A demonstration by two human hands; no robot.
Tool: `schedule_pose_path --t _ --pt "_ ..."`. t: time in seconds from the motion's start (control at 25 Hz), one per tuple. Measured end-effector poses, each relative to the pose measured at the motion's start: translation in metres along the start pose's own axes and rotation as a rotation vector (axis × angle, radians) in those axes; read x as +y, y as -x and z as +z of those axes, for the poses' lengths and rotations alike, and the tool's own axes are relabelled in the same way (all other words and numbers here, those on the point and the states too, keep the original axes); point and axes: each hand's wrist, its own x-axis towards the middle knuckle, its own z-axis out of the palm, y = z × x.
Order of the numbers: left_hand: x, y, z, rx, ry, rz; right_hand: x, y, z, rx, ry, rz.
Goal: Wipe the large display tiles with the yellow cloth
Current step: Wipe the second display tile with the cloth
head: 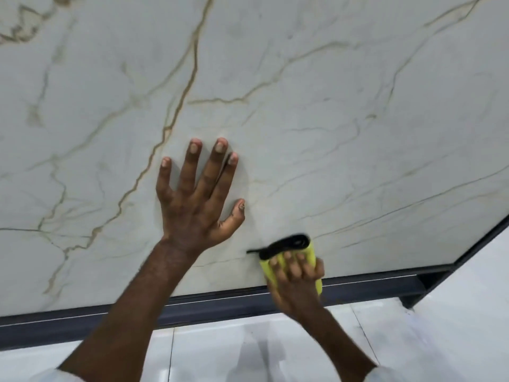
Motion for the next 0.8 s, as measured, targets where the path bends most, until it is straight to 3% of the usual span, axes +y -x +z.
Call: schedule_pose_path --t 0.08,0.16,0.28,0.4,0.52,0.64,0.8 --pt "0.0 0.002 -0.001 -0.001 -0.02 -0.005 -0.004 0.033 -0.001 -0.121 -0.041 -0.04" --pt "0.001 -0.001 -0.003 -0.005 -0.014 -0.002 0.003 0.009 -0.015 -0.111 -0.122 -0.047" --pt "0.002 -0.001 -0.004 -0.014 -0.007 -0.021 0.027 -0.085 -0.052 0.083 -0.215 -0.059" --pt "0.005 0.0 -0.003 0.007 -0.015 -0.036 0.065 -0.144 -0.071 0.28 -0.224 0.087" --pt "0.005 -0.001 -0.003 -0.009 -0.039 -0.043 0.081 -0.076 -0.034 0.282 -0.132 0.139" --pt "0.033 -0.008 -0.014 -0.071 0.04 -0.201 0.075 0.029 0.005 0.088 -0.035 0.15" --pt "0.096 -0.041 -0.017 -0.085 0.153 -0.074 0.082 0.031 -0.002 0.05 -0.144 0.098"
